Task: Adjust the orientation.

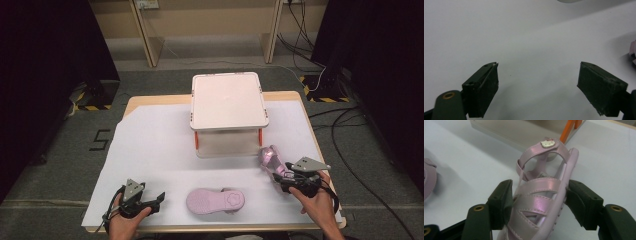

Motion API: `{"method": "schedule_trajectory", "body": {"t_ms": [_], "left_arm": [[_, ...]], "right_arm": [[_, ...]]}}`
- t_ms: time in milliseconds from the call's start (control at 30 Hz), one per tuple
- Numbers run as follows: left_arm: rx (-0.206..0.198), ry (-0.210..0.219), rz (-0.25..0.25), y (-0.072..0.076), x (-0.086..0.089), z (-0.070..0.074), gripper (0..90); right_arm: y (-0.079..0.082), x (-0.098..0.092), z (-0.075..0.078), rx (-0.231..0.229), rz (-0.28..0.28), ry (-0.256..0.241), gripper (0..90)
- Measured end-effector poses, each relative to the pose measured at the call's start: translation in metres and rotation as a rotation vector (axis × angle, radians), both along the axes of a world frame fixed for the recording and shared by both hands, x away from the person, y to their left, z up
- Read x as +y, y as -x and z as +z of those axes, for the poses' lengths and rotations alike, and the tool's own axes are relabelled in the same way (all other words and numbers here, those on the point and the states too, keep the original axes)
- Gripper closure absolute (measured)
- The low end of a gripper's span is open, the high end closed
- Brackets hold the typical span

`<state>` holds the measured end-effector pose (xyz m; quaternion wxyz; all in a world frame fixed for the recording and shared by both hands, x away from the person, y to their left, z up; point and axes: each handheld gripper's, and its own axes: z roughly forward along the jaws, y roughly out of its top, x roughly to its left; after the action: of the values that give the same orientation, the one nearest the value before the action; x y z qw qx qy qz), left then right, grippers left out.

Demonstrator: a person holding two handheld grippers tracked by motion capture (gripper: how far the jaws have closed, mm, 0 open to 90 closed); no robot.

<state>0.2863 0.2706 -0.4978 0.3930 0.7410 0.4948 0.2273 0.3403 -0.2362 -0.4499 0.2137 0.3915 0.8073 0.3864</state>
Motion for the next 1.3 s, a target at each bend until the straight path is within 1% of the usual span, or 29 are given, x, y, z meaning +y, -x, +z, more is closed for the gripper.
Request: {"method": "schedule_trajectory", "body": {"t_ms": [67,100,167,200,267,300,333,367,433,500,567,633,667,767,833,867,900,933,967,1000,1033,1100,1167,1200,1233,1267,1300], "left_arm": [[0.000,0.000,-0.001,0.000,0.000,0.000,16.5],[-0.004,0.001,-0.004,0.000,0.001,0.000,16.5],[-0.004,0.002,-0.003,0.000,0.001,0.000,16.5],[-0.003,0.004,-0.002,0.000,0.001,0.000,16.5],[-0.003,0.003,-0.005,0.000,0.001,0.000,16.5],[-0.003,0.002,-0.005,0.000,0.001,0.000,16.5],[-0.003,0.001,-0.004,0.000,0.001,0.000,16.6],[-0.001,0.001,-0.005,0.000,0.000,0.000,16.6],[-0.003,-0.004,-0.008,0.000,0.000,0.000,16.6],[-0.006,-0.013,-0.007,0.000,-0.001,0.000,16.7],[-0.006,-0.011,-0.007,0.000,0.000,0.000,16.7],[-0.004,-0.010,-0.007,0.000,0.000,0.000,16.7],[-0.003,-0.002,-0.006,0.000,0.000,-0.001,16.7],[-0.005,0.000,-0.006,0.000,0.000,0.000,16.8],[-0.004,0.000,-0.005,0.000,0.000,0.000,16.8],[-0.005,-0.002,-0.007,0.000,0.000,0.000,16.8],[-0.005,-0.001,-0.006,0.000,0.000,0.000,16.8],[-0.005,-0.001,-0.006,0.000,0.000,0.000,16.9],[-0.002,-0.001,-0.004,0.000,0.001,-0.001,16.8],[-0.002,-0.002,-0.004,0.000,0.001,-0.001,16.9],[-0.002,-0.002,-0.004,0.000,0.001,-0.001,16.9],[-0.003,-0.003,-0.005,0.000,0.000,-0.001,17.0],[-0.003,-0.002,-0.003,0.000,0.001,-0.001,17.0],[-0.003,-0.002,-0.003,0.000,0.001,-0.001,17.0],[-0.003,-0.002,-0.004,0.000,0.001,-0.001,17.0],[-0.003,-0.004,-0.003,0.000,0.001,-0.001,17.0],[-0.003,-0.004,-0.003,0.000,0.001,-0.001,17.0]], "right_arm": [[0.000,-0.001,0.000,0.004,-0.006,-0.009,38.9],[-0.001,-0.005,0.002,0.016,-0.013,-0.019,38.8],[-0.001,-0.007,0.002,0.015,-0.015,-0.028,38.9],[0.000,-0.011,0.003,0.012,-0.027,-0.039,39.2],[0.000,-0.014,0.003,0.008,-0.032,-0.043,38.7],[0.000,-0.017,0.004,-0.007,-0.033,-0.036,37.2],[0.000,-0.020,0.004,-0.003,-0.041,-0.042,37.0],[-0.001,-0.023,0.002,0.022,-0.048,-0.035,33.6],[-0.003,-0.025,-0.004,0.033,-0.066,0.010,34.5],[-0.004,-0.031,-0.004,0.052,-0.070,-0.036,34.9],[-0.004,-0.035,-0.004,0.060,-0.079,-0.039,37.3],[-0.004,-0.038,-0.005,0.072,-0.083,-0.055,38.4],[-0.003,-0.039,-0.006,0.082,-0.091,-0.071,38.9],[-0.003,-0.041,-0.007,0.077,-0.093,-0.080,38.9],[-0.003,-0.045,-0.006,0.076,-0.100,-0.075,33.4],[-0.002,-0.047,-0.005,0.071,-0.104,-0.075,32.3],[-0.001,-0.049,-0.004,0.074,-0.109,-0.086,29.8],[-0.001,-0.049,-0.004,0.074,-0.109,-0.086,29.8],[-0.001,-0.052,-0.005,0.086,-0.097,-0.110,26.9],[0.001,-0.052,-0.005,0.090,-0.096,-0.113,27.0],[0.002,-0.052,-0.006,0.092,-0.091,-0.108,26.5],[0.003,-0.050,-0.009,0.117,-0.088,-0.086,23.5],[0.004,-0.049,-0.010,0.132,-0.084,-0.061,23.0],[0.004,-0.049,-0.010,0.132,-0.084,-0.061,23.0],[0.005,-0.049,-0.011,0.137,-0.086,-0.049,21.9],[0.005,-0.049,-0.014,0.159,-0.089,-0.037,18.7],[0.005,-0.049,-0.014,0.159,-0.089,-0.037,18.7]]}}
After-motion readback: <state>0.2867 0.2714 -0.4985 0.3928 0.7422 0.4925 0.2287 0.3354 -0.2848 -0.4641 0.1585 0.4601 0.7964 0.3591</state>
